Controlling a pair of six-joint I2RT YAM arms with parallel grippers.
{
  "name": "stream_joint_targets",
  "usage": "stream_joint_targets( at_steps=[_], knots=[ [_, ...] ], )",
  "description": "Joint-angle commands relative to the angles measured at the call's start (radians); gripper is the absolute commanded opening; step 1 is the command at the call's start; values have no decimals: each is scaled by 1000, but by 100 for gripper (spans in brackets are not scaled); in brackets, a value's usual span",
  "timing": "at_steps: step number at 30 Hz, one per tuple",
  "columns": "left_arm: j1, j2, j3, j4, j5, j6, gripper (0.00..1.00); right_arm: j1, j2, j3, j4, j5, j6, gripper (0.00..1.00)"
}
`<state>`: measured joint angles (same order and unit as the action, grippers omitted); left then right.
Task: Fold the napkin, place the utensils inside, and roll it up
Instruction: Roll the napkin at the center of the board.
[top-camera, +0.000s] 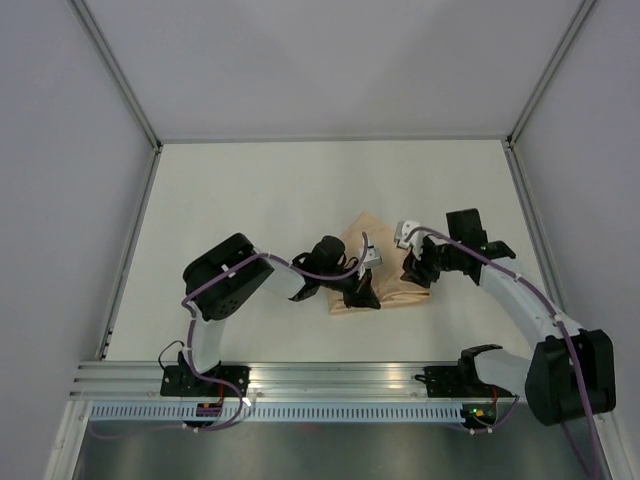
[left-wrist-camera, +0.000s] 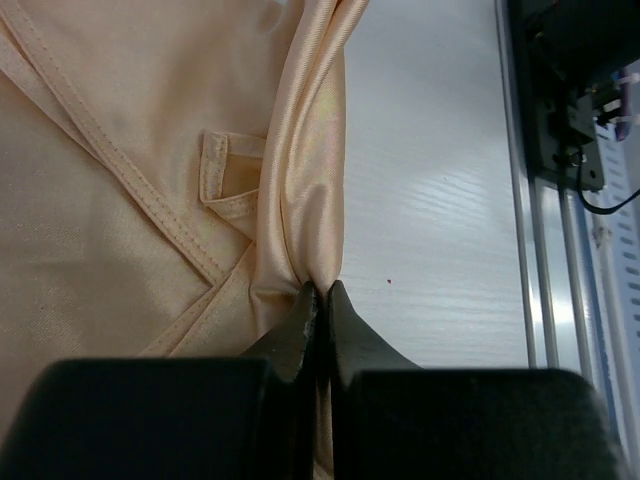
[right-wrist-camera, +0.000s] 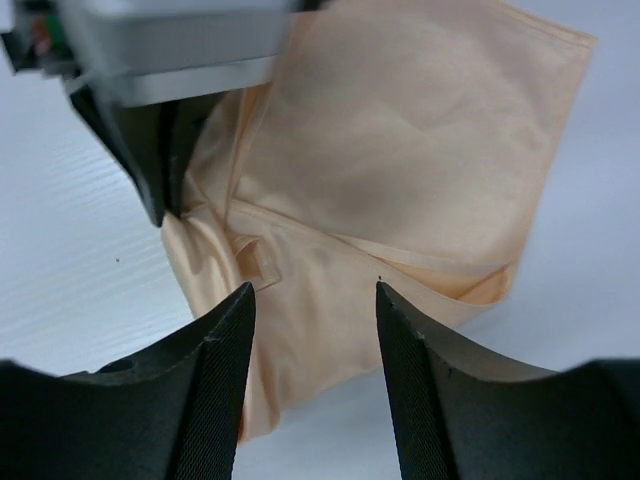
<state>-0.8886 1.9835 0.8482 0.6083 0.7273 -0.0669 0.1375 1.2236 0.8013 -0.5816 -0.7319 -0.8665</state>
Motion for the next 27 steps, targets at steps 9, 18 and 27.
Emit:
stream_joint_targets(
  at_steps=[9, 18, 27],
  knots=[
    [71, 207, 58, -139, 257, -208, 2, 385, -190, -316, 253, 265, -52, 58],
    [83, 228, 71, -136, 267, -231, 2, 527, -122, -412, 402, 410, -20, 57],
    [86, 218, 80, -160, 247, -238, 2, 536, -49, -430, 442, 425, 1, 34]
  ],
)
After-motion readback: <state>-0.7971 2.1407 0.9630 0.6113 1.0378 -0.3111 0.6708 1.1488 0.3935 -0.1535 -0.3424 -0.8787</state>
